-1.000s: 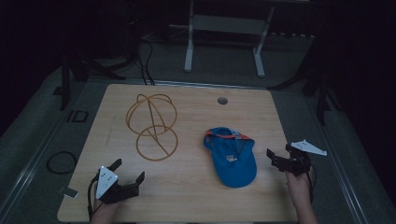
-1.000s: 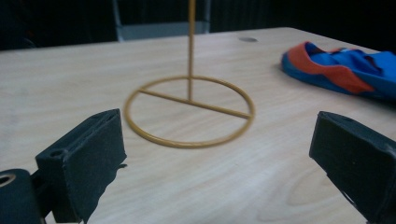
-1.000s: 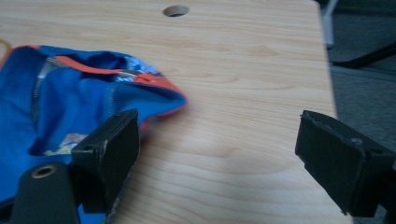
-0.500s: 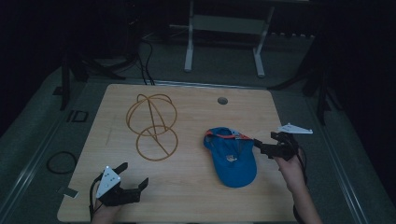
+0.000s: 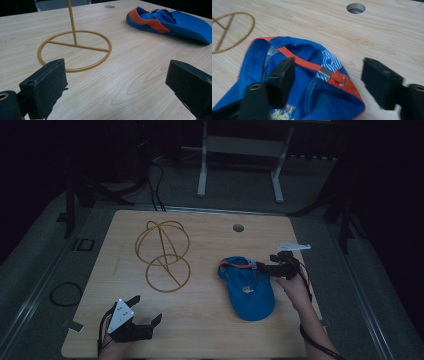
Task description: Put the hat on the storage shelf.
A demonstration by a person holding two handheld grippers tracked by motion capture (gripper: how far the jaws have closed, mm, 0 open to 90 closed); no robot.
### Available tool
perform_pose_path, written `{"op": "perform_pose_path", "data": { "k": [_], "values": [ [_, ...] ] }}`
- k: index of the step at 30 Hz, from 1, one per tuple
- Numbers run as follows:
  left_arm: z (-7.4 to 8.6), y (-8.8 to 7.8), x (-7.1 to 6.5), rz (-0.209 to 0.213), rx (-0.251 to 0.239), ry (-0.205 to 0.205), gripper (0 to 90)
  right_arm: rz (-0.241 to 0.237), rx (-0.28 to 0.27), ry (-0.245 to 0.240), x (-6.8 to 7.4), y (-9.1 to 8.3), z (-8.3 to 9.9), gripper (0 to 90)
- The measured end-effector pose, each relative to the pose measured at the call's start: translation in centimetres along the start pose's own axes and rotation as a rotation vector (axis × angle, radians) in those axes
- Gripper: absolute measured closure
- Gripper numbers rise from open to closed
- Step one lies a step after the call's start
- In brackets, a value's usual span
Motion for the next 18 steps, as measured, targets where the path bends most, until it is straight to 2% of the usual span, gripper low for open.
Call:
{"op": "perform_pose_path", "data": {
  "k": [1, 4, 8, 14, 18],
  "values": [
    [0.0, 0.0, 0.0, 0.003, 0.001, 0.002, 3.8, -0.001, 0.013, -0.004, 0.1, 0.7, -0.3, 35.2],
    [0.0, 0.1, -0.1, 0.004, 0.008, 0.007, 3.9, 0.004, 0.035, -0.025, 0.3, 2.1, -0.7, 38.6],
    [0.1, 0.1, -0.3, 0.010, 0.012, 0.013, 3.9, 0.012, 0.073, -0.043, 0.3, 4.0, -0.8, 39.2],
    [0.1, 0.0, -0.1, 0.007, 0.017, 0.006, 3.9, 0.053, 0.130, -0.054, -0.4, 6.4, -0.3, 39.3],
    [0.1, -0.1, 0.1, 0.000, 0.012, -0.004, 4.1, 0.066, 0.155, -0.053, -0.6, 7.4, 0.4, 39.8]
  ]
}}
Point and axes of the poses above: each handheld gripper's, and its own axes: y roughly forward along the jaws, z roughly out of its underside, x roughly to its left, the point moved 9 cm from there along y, roughly forward along the jaws, and after that the axes turned 5 degrees about x, right-handed, at the moved point
